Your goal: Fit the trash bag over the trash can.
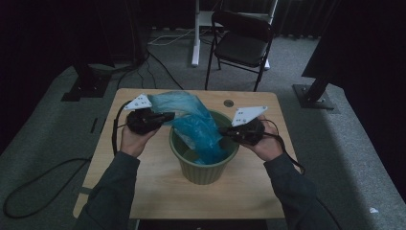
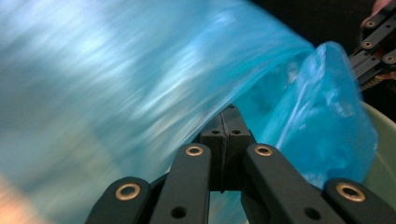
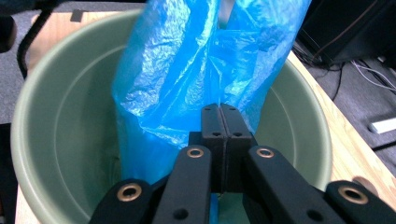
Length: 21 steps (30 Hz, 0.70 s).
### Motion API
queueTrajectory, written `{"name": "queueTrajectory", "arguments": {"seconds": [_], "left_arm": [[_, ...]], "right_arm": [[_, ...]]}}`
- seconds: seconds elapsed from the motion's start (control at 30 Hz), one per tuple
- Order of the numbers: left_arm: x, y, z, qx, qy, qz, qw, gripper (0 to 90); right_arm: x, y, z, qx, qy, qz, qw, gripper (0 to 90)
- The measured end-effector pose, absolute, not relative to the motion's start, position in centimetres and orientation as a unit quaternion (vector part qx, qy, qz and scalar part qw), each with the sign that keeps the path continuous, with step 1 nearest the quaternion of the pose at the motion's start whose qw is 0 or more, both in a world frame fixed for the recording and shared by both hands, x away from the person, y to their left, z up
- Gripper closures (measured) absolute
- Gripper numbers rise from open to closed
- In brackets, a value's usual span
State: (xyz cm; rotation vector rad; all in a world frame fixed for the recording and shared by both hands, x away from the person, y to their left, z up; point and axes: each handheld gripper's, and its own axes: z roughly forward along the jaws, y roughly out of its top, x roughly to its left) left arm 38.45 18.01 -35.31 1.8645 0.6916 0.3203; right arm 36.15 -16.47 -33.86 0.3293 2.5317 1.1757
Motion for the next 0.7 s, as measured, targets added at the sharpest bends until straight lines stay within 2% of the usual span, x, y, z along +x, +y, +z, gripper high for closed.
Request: {"name": "queueTrajectory", "arguments": {"seconds": [0.7], "left_arm": [[38.8, 21.3, -36.3, 0.757, 0.341, 0.143, 0.538, 89.9]], "right_arm": [[35.3, -21.3, -34.7, 0.157, 0.889, 0.395, 0.172, 90.0]]}}
